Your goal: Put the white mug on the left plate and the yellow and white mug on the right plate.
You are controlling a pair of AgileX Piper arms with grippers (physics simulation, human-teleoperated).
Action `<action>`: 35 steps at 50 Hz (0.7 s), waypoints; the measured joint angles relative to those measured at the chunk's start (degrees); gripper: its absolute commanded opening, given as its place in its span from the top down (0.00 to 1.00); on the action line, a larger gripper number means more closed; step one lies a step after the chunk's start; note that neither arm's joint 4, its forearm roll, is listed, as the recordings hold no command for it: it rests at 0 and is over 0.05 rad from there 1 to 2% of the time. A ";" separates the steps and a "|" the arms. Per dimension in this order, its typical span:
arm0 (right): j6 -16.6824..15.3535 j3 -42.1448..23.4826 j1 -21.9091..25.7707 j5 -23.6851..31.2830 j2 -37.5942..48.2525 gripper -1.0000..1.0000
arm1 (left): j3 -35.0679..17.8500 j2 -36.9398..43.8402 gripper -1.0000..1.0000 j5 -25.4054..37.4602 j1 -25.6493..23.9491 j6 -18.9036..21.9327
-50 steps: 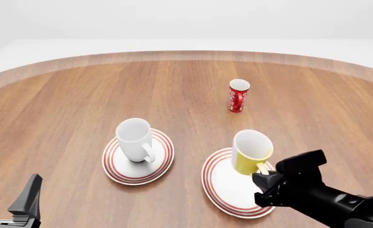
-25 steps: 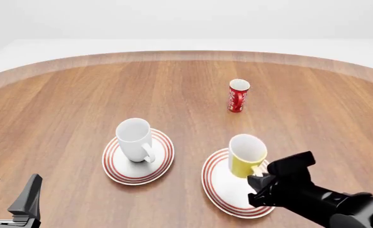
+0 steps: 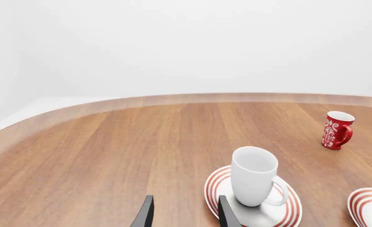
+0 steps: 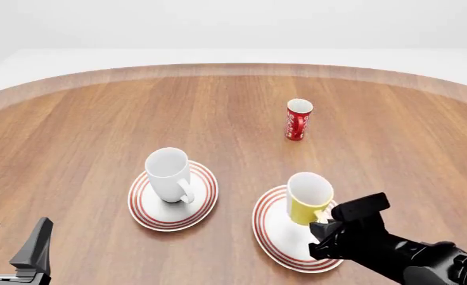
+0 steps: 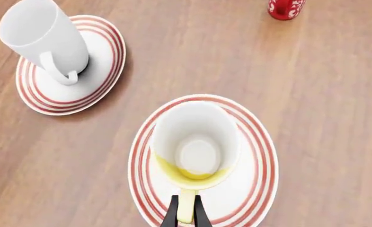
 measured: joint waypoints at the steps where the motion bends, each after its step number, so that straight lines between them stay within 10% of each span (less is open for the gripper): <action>1: -0.01 0.04 -0.05 -0.21 0.24 1.00 | 0.00 0.00 0.00 0.00 0.00 0.00; 35: 0.05 1.43 -1.21 -5.95 6.66 1.00 | 0.00 0.00 0.00 0.00 0.00 0.00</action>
